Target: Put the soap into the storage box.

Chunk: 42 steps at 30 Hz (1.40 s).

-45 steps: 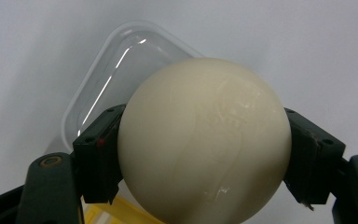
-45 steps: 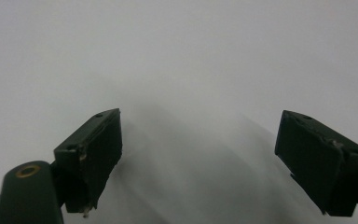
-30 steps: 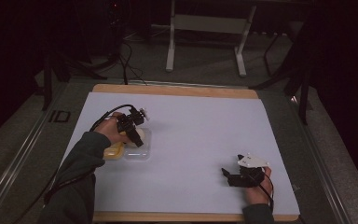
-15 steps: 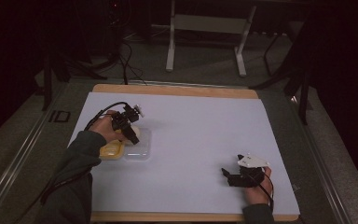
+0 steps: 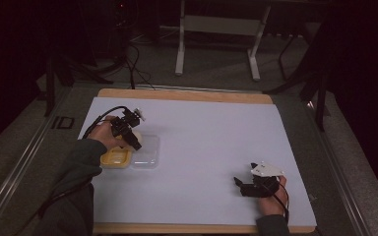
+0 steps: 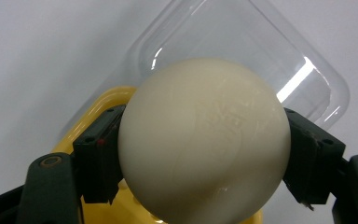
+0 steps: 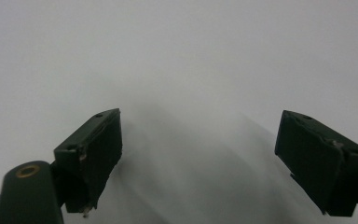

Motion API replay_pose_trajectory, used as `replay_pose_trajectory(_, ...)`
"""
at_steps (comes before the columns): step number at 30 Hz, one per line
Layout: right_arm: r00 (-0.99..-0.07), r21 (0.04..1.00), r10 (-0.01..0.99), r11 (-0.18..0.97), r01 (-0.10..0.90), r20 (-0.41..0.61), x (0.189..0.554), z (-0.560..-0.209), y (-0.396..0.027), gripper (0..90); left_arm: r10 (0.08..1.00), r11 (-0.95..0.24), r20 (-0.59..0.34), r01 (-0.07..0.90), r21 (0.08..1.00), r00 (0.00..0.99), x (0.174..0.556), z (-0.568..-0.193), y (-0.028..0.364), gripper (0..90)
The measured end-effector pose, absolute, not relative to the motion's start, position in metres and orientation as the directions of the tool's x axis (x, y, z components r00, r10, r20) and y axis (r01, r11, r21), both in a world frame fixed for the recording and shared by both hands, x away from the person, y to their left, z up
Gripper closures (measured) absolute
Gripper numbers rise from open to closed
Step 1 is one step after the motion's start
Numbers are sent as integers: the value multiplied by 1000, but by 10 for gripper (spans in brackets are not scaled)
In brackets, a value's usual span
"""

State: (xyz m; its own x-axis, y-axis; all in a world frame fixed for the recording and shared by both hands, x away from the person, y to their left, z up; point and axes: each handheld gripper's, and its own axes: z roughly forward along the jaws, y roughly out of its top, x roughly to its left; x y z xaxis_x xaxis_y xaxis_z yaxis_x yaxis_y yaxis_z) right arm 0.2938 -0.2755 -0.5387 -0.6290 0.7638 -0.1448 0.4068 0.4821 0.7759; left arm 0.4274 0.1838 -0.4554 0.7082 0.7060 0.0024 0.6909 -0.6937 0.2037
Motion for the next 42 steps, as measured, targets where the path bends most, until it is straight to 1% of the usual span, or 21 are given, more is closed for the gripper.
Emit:
replay_pose_trajectory(18, -628, 776, 764, 483, 406, -147, 293, -539, -275, 146, 756, -643, 13, 740, 200, 654, 426, -456, 205, 254)
replay_pose_trajectory(26, -628, 776, 764, 483, 406, -148, 293, -539, -275, 146, 768, -630, 15, 751, 197, 640, 427, -458, 213, 254)
replay_pose_trajectory(30, -630, 775, 762, 486, 404, -150, 294, -539, -275, 146, 774, -624, 16, 760, 181, 633, 427, -463, 219, 253)
replay_pose_trajectory(42, -630, 772, 762, 490, 405, -154, 294, -539, -274, 146, 773, -627, 15, 761, 164, 634, 424, -471, 229, 253)
